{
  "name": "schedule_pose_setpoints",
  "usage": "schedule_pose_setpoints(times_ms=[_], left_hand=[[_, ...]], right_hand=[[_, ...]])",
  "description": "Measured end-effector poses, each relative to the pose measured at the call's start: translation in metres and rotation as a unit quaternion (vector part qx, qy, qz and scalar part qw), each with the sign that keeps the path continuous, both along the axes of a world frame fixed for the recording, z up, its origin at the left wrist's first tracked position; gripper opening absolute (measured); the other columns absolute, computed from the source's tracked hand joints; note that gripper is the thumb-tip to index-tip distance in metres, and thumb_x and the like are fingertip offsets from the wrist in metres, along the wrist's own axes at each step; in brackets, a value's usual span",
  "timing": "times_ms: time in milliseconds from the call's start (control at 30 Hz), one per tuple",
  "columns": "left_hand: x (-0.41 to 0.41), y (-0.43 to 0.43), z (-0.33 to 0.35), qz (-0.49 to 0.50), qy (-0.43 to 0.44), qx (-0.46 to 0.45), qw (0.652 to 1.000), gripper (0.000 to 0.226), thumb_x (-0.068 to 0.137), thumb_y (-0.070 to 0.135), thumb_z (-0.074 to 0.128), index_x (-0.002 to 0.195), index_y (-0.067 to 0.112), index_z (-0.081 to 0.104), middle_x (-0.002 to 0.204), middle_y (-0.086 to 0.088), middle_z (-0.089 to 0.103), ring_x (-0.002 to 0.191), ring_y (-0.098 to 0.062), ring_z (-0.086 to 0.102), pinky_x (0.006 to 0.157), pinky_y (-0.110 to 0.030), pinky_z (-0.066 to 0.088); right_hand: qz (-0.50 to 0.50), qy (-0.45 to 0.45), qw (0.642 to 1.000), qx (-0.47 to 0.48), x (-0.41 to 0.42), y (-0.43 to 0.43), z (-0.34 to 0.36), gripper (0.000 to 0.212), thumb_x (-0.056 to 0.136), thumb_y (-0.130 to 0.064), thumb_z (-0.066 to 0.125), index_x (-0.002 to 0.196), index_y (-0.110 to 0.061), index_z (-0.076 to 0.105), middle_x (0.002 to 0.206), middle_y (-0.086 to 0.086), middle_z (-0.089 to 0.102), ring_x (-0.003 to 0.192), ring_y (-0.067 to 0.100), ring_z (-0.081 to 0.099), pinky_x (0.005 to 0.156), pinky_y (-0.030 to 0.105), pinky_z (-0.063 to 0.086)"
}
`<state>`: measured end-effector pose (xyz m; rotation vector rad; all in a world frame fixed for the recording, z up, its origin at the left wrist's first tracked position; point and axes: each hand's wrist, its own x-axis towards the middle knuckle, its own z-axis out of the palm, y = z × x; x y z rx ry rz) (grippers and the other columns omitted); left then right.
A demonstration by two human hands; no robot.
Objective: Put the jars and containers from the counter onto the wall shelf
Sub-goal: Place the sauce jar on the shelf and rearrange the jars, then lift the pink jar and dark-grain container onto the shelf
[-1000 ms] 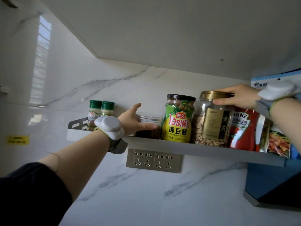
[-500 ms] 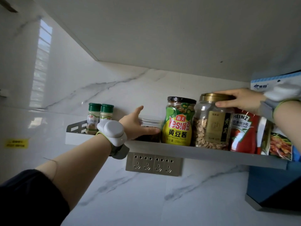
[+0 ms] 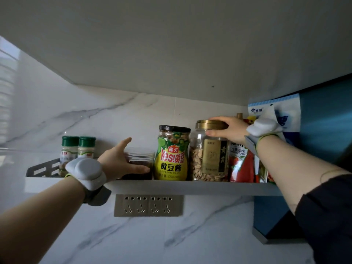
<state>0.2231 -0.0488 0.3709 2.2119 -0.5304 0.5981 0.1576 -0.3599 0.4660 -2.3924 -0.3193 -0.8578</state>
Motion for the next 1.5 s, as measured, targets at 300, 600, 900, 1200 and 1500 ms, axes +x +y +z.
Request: schedule_pose_setpoints(times_ms=[300,600,900,1200,1500], left_hand=[[0.001,0.000,-0.006,-0.007,0.033,-0.047,0.998,0.135,0.050,0.046,0.082,0.144,0.022,-0.011,0.149,-0.016,0.032,0.132,-0.029,0.038,0.105,-0.033,0.032],[-0.051,-0.006,-0.027,0.052,-0.006,0.018,0.998,0.124,0.062,0.049,0.076,0.145,0.019,-0.011,0.150,-0.016,0.031,0.132,-0.032,0.038,0.099,-0.033,0.037],[-0.135,0.010,-0.134,-0.020,0.027,0.049,0.998,0.097,0.069,0.037,0.075,0.144,0.019,0.017,0.147,-0.010,0.035,0.131,-0.027,0.040,0.104,-0.035,0.033],[-0.175,0.048,-0.305,0.006,0.302,0.204,0.931,0.087,0.072,0.049,0.068,0.142,0.023,0.022,0.144,-0.007,0.042,0.130,-0.025,0.043,0.107,-0.044,0.035],[-0.192,0.124,-0.423,0.148,0.425,0.300,0.841,0.076,0.084,0.032,0.061,0.142,0.008,0.017,0.149,-0.013,0.031,0.137,-0.029,0.031,0.108,-0.035,0.028]], right_hand=[[-0.058,-0.026,0.998,-0.029,-0.008,0.009,-0.012,0.072,0.074,-0.045,0.069,0.135,-0.023,0.040,0.136,0.003,0.049,0.123,0.023,0.046,0.100,0.034,0.040],[-0.078,-0.082,0.983,-0.143,-0.049,0.052,-0.053,0.077,0.082,-0.049,0.057,0.145,-0.028,0.019,0.158,0.001,0.010,0.145,0.021,0.007,0.115,0.037,0.010],[0.050,0.054,0.991,-0.115,-0.089,0.109,-0.221,0.065,0.081,-0.040,0.062,0.138,-0.023,0.037,0.154,0.004,0.024,0.142,0.023,0.017,0.112,0.028,0.011],[0.208,0.396,0.892,-0.063,-0.145,0.181,-0.456,0.096,0.072,-0.049,0.069,0.146,-0.023,0.013,0.154,0.003,0.023,0.139,0.022,0.027,0.099,0.024,0.023],[0.189,0.453,0.850,0.193,-0.171,0.209,-0.561,0.101,0.063,-0.033,0.082,0.139,-0.032,0.016,0.124,-0.018,0.045,0.125,0.019,0.044,0.076,0.008,0.046]])
